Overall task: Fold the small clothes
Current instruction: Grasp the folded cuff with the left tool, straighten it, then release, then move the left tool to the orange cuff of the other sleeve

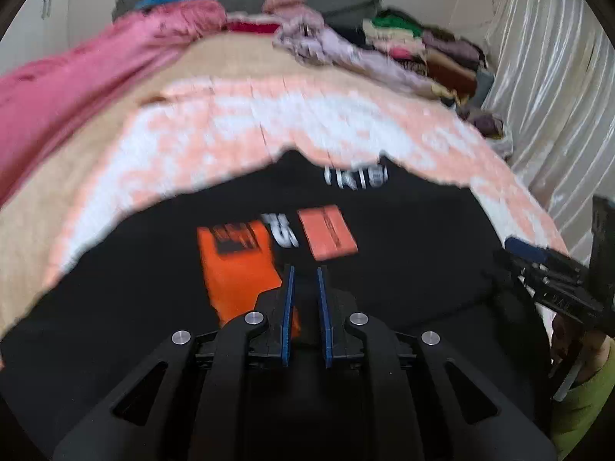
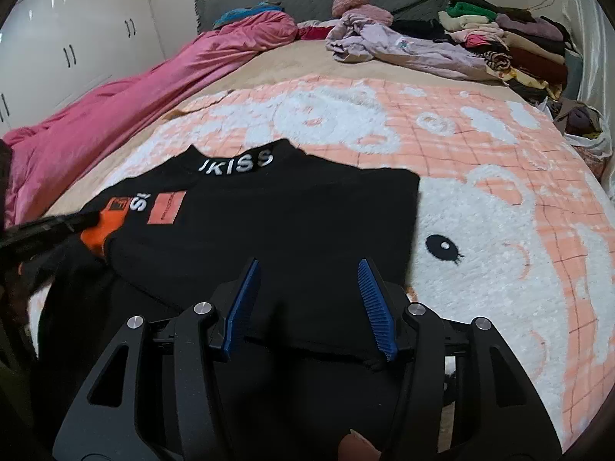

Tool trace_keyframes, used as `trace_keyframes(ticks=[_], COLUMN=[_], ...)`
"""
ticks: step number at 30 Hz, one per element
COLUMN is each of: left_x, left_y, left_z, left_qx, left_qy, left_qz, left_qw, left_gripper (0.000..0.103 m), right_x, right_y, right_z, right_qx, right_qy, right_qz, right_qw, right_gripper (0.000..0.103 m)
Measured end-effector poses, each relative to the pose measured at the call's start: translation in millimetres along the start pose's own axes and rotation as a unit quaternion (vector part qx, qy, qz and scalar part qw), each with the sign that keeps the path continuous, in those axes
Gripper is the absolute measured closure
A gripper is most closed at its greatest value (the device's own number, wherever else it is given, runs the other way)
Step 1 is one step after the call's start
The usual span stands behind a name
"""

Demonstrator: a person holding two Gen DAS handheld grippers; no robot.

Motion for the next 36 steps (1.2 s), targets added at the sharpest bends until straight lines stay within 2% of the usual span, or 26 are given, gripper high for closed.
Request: trace_keyframes(ticks=[4,6,9,15,18,20,23,25,27,30,32,34,36], left_x=[-19.5,-25.4,-26.8,-25.4,-23.0,-21.3,-21.3,-21.2,-21.4,-20.7,-19.7,-19.3,-19.9], left_y=[22.0,21.5,18.6,15.5,9.4,3.9,-4.9,-11.5,-18.3,-30.1,-39.0,-48.6,-57.0], left_z=[-19.3,-20.8,-21.2,-20.0,-18.2,-15.6,-11.5,-9.9,-10.5,-12.6,-13.4,-13.1,-12.7], left_qx=[-0.042,-0.043,-0.043,-0.039,-0.035,-0.029,-0.016,-0.007,0.002,0.016,0.025,0.035,0.045], left_qy=[-0.005,-0.027,-0.026,-0.027,-0.024,-0.018,-0.017,-0.015,-0.015,-0.015,-0.015,-0.015,-0.015], left_qz=[0.036,0.02,0.018,0.014,0.018,0.024,0.039,0.049,0.054,0.057,0.06,0.063,0.067], left_qw=[0.9984,0.9985,0.9986,0.9988,0.9989,0.9991,0.999,0.9986,0.9984,0.9982,0.9978,0.9973,0.9966], left_gripper=[0.086,0.086,0.085,0.083,0.071,0.056,0.043,0.035,0.031,0.02,0.014,0.008,0.008], right_x=[-1.3,2.8,9.5,6.3,4.4,1.4,-3.7,-5.7,-7.9,-9.3,-11.1,-13.5,-17.7], right_y=[8.5,15.9,30.2,25.5,19.1,13.6,5.5,-0.4,-6.8,-13.8,-17.7,-22.3,-28.3], right_z=[-7.7,-13.8,-22.9,-21.1,-16.8,-13.7,-9.4,-7.0,-3.7,0.8,2.4,3.6,5.0], right_qx=[-0.021,-0.039,-0.068,-0.058,-0.048,-0.039,-0.026,-0.016,-0.004,0.009,0.016,0.024,0.034], right_qy=[-0.005,-0.002,0.011,0.008,0.008,0.006,0.002,0.002,0.002,0.006,0.008,0.008,0.003], right_qz=[-0.006,-0.013,-0.014,-0.011,-0.004,0.0,0.007,0.009,0.013,0.017,0.022,0.023,0.027], right_qw=[1.0,0.999,0.998,0.998,0.999,0.999,1.0,1.0,1.0,1.0,1.0,0.999,0.999], right_gripper=[0.057,0.057,0.058,0.057,0.055,0.052,0.045,0.034,0.032,0.022,0.021,0.013,0.013])
Point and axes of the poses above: each gripper's, at about its wrist camera, not at the fingertips, and y roughly the way its jaws point, x to its right, z to its top, the point moved 9 cm from there along y, roughly the way its jaws point, and after that the axes turned 11 degrees about -z, right-handed, at the moved point
